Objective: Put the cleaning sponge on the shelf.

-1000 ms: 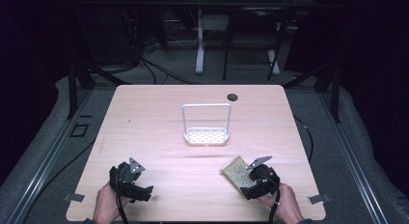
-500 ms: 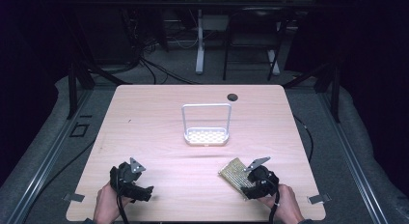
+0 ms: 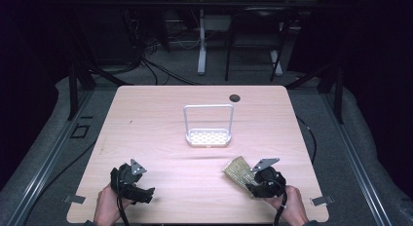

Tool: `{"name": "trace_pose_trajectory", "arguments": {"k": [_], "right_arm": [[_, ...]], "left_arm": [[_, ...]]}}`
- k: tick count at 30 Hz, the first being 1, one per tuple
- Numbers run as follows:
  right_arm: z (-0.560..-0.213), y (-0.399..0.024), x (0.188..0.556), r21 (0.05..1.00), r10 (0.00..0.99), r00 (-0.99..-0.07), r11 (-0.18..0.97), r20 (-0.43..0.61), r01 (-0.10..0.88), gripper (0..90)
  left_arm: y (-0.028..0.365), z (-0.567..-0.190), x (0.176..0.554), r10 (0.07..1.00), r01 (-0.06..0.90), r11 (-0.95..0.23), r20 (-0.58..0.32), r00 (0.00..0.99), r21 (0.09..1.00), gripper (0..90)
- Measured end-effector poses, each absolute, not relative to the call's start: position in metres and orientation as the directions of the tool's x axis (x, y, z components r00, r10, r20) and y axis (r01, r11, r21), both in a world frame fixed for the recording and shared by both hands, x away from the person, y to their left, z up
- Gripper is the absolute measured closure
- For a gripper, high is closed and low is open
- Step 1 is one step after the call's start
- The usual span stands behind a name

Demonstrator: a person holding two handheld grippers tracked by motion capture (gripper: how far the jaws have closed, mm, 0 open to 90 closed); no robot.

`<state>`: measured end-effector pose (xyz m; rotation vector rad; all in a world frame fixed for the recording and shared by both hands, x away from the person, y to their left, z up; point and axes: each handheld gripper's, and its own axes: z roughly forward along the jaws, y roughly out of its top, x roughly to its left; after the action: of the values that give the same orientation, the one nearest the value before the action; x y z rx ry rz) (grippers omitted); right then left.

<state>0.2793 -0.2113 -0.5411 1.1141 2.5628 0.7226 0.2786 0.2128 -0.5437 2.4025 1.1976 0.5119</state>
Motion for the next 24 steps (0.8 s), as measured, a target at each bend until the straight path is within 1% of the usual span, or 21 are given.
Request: {"name": "trace_pose_trajectory", "arguments": {"k": [4,10,24], "right_arm": [[-0.535,-0.214,0.279,0.558,0.744,-0.668,0.568,-0.032,0.605,55.4],[-0.531,-0.215,0.277,0.562,0.744,-0.665,0.576,-0.059,0.594,55.4],[-0.519,-0.217,0.279,0.595,0.748,-0.66,0.564,-0.073,0.573,55.9]], "left_arm": [[0.213,-0.544,0.28,0.815,0.666,-0.547,0.138,0.563,0.507,0.0],[0.21,-0.543,0.277,0.805,0.65,-0.564,0.163,0.571,0.509,0.0],[0.211,-0.542,0.28,0.803,0.644,-0.565,0.165,0.572,0.516,0.0]]}}
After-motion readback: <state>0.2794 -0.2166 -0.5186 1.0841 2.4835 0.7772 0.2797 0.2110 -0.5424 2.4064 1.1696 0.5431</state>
